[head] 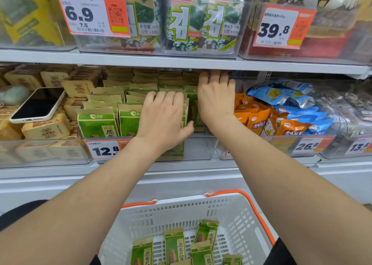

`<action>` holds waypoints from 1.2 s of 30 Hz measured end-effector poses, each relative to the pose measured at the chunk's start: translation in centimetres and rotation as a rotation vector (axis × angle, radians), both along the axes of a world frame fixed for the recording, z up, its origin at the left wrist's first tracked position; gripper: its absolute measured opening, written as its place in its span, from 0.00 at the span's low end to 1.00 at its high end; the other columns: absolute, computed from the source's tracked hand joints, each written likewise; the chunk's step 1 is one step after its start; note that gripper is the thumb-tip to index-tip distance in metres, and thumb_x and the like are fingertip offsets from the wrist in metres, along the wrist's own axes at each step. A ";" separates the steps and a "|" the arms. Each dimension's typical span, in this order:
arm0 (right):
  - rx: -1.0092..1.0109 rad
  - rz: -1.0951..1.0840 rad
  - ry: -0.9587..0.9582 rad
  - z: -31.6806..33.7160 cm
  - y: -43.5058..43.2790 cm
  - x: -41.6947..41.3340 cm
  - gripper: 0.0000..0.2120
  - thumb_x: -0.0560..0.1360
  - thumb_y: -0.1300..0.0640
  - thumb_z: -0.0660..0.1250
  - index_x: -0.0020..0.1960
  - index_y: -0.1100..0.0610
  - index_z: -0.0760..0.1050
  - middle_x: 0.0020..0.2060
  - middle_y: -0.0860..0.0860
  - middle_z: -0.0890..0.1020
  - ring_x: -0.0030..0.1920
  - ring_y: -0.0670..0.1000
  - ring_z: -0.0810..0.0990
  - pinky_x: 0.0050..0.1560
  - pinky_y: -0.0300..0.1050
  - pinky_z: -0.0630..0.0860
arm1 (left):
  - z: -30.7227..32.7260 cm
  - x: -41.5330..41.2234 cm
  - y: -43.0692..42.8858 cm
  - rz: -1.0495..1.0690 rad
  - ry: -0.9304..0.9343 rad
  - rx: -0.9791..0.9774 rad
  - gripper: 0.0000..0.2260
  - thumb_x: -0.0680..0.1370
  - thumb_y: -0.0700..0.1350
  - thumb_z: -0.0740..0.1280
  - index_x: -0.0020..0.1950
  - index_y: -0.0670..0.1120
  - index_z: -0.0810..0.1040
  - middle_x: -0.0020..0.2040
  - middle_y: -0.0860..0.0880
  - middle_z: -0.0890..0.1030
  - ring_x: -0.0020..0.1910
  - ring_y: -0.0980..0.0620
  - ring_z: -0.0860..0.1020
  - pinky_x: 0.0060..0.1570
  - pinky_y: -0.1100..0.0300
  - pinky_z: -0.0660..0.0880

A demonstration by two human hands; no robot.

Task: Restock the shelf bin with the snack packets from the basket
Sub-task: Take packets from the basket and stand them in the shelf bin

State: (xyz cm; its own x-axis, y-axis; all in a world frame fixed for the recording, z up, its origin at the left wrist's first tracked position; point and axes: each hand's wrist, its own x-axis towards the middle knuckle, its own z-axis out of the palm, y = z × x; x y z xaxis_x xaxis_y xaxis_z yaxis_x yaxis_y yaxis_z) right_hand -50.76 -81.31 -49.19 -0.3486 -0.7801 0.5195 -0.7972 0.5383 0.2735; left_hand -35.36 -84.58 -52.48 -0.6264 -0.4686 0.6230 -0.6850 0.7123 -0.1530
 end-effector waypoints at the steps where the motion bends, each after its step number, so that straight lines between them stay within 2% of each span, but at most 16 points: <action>1: 0.009 0.022 0.000 -0.1 0.5 0.1 0.26 0.70 0.57 0.77 0.66 0.58 0.75 0.64 0.62 0.76 0.64 0.65 0.74 0.62 0.60 0.71 | -0.1 0.2 0.0 -0.034 0.023 -0.002 0.29 0.75 0.65 0.62 0.64 0.43 0.76 0.58 0.45 0.82 0.57 0.42 0.78 0.62 0.45 0.70; 3: 0.030 0.067 -0.005 -0.6 1.7 0.1 0.18 0.71 0.59 0.75 0.60 0.56 0.80 0.65 0.62 0.74 0.66 0.65 0.72 0.62 0.60 0.70 | -0.2 0.6 0.2 -0.104 0.076 -0.021 0.31 0.76 0.64 0.64 0.68 0.42 0.75 0.63 0.44 0.80 0.61 0.41 0.76 0.67 0.45 0.69; 5: 0.023 0.091 -0.021 -1.1 3.1 0.1 0.16 0.69 0.59 0.75 0.56 0.56 0.81 0.65 0.62 0.74 0.64 0.65 0.72 0.59 0.60 0.70 | -0.1 1.1 0.8 -0.167 0.117 -0.064 0.29 0.77 0.61 0.67 0.70 0.41 0.74 0.65 0.44 0.78 0.63 0.41 0.75 0.67 0.45 0.69; 7: -0.012 0.131 -0.021 -1.3 4.6 0.4 0.14 0.68 0.59 0.74 0.53 0.57 0.79 0.57 0.61 0.75 0.57 0.64 0.73 0.52 0.57 0.70 | 0.1 1.4 1.7 -0.261 0.174 -0.131 0.21 0.76 0.52 0.69 0.64 0.41 0.76 0.59 0.42 0.78 0.57 0.40 0.75 0.59 0.46 0.71; 9: -0.064 0.190 -0.012 -1.1 6.1 1.0 0.12 0.68 0.60 0.71 0.51 0.58 0.76 0.51 0.59 0.74 0.51 0.61 0.72 0.45 0.54 0.66 | -0.1 1.8 2.4 -0.386 0.195 -0.206 0.10 0.75 0.43 0.69 0.54 0.40 0.77 0.48 0.42 0.76 0.46 0.41 0.73 0.45 0.47 0.70; 11: -0.069 0.255 -0.043 -1.0 7.9 1.9 0.12 0.71 0.60 0.69 0.53 0.57 0.73 0.49 0.57 0.75 0.49 0.60 0.73 0.42 0.50 0.63 | -1.2 2.2 3.0 -0.528 0.094 -0.221 0.03 0.75 0.40 0.67 0.46 0.41 0.76 0.39 0.44 0.74 0.37 0.42 0.71 0.35 0.49 0.66; 14: 0.033 0.295 -0.181 -1.2 11.0 3.4 0.11 0.76 0.60 0.65 0.55 0.55 0.65 0.43 0.54 0.75 0.41 0.59 0.76 0.31 0.46 0.59 | -3.3 2.9 3.9 -0.626 -0.142 -0.150 0.07 0.76 0.44 0.66 0.39 0.44 0.73 0.28 0.46 0.73 0.25 0.43 0.71 0.26 0.56 0.67; 16: 0.108 0.261 -0.235 -1.6 13.1 4.2 0.09 0.78 0.58 0.63 0.55 0.54 0.64 0.41 0.53 0.73 0.38 0.60 0.73 0.29 0.47 0.56 | -4.7 3.0 4.4 -0.659 -0.328 -0.072 0.08 0.76 0.46 0.64 0.38 0.45 0.73 0.26 0.47 0.74 0.22 0.42 0.71 0.24 0.58 0.69; 18: 0.223 0.214 -0.309 -2.0 14.9 5.0 0.09 0.79 0.57 0.63 0.58 0.55 0.69 0.45 0.55 0.75 0.43 0.61 0.75 0.34 0.47 0.62 | -6.0 2.4 5.3 -0.654 -0.515 -0.023 0.09 0.76 0.48 0.62 0.42 0.45 0.76 0.28 0.46 0.77 0.25 0.40 0.75 0.26 0.58 0.68; 20: 0.369 0.166 -0.395 -2.8 16.3 5.2 0.10 0.80 0.57 0.64 0.60 0.56 0.72 0.52 0.57 0.77 0.50 0.62 0.79 0.42 0.49 0.67 | -7.1 1.6 6.4 -0.582 -0.706 0.026 0.12 0.79 0.51 0.58 0.51 0.46 0.77 0.36 0.45 0.81 0.34 0.39 0.80 0.31 0.55 0.69; 22: 0.479 0.135 -0.460 -3.8 17.3 5.2 0.10 0.80 0.57 0.63 0.61 0.56 0.74 0.57 0.57 0.77 0.50 0.62 0.77 0.46 0.50 0.69 | -8.4 0.7 7.5 -0.499 -0.834 0.092 0.14 0.82 0.52 0.57 0.58 0.47 0.77 0.42 0.45 0.82 0.39 0.39 0.78 0.35 0.53 0.69; 26: 0.777 0.054 -0.486 -6.8 19.1 5.3 0.11 0.81 0.58 0.62 0.63 0.55 0.73 0.55 0.52 0.73 0.49 0.57 0.73 0.48 0.50 0.71 | -12.5 0.0 9.4 -0.442 -0.878 0.297 0.13 0.83 0.51 0.58 0.59 0.46 0.77 0.42 0.45 0.80 0.40 0.41 0.78 0.37 0.54 0.71; 29: 0.953 0.028 -0.521 -10.4 20.0 5.4 0.03 0.80 0.61 0.61 0.51 0.55 0.73 0.52 0.51 0.74 0.48 0.55 0.76 0.51 0.51 0.78 | -16.5 0.4 10.7 -0.407 -0.932 0.439 0.10 0.83 0.50 0.59 0.54 0.45 0.76 0.43 0.46 0.78 0.41 0.43 0.78 0.38 0.54 0.73; 30: 1.001 0.039 -0.522 -11.5 20.2 5.4 0.04 0.80 0.61 0.61 0.52 0.56 0.74 0.54 0.52 0.76 0.49 0.55 0.77 0.53 0.51 0.79 | -17.9 0.6 11.1 -0.396 -0.951 0.494 0.10 0.83 0.49 0.59 0.54 0.46 0.76 0.45 0.47 0.79 0.43 0.43 0.79 0.39 0.53 0.75; 33: 1.071 0.099 -0.538 -14.0 20.5 6.0 0.16 0.81 0.62 0.62 0.67 0.56 0.74 0.58 0.52 0.79 0.51 0.56 0.77 0.49 0.52 0.75 | -22.3 1.2 12.5 -0.340 -1.022 0.676 0.08 0.82 0.44 0.60 0.54 0.46 0.79 0.48 0.48 0.81 0.45 0.46 0.81 0.46 0.49 0.82; 36: 1.076 0.221 -0.496 -16.1 20.5 7.2 0.16 0.81 0.62 0.63 0.69 0.56 0.73 0.57 0.53 0.78 0.53 0.56 0.78 0.48 0.52 0.74 | -26.7 2.0 13.4 -0.293 -1.161 0.805 0.12 0.81 0.37 0.62 0.60 0.47 0.82 0.52 0.49 0.83 0.48 0.48 0.82 0.49 0.52 0.83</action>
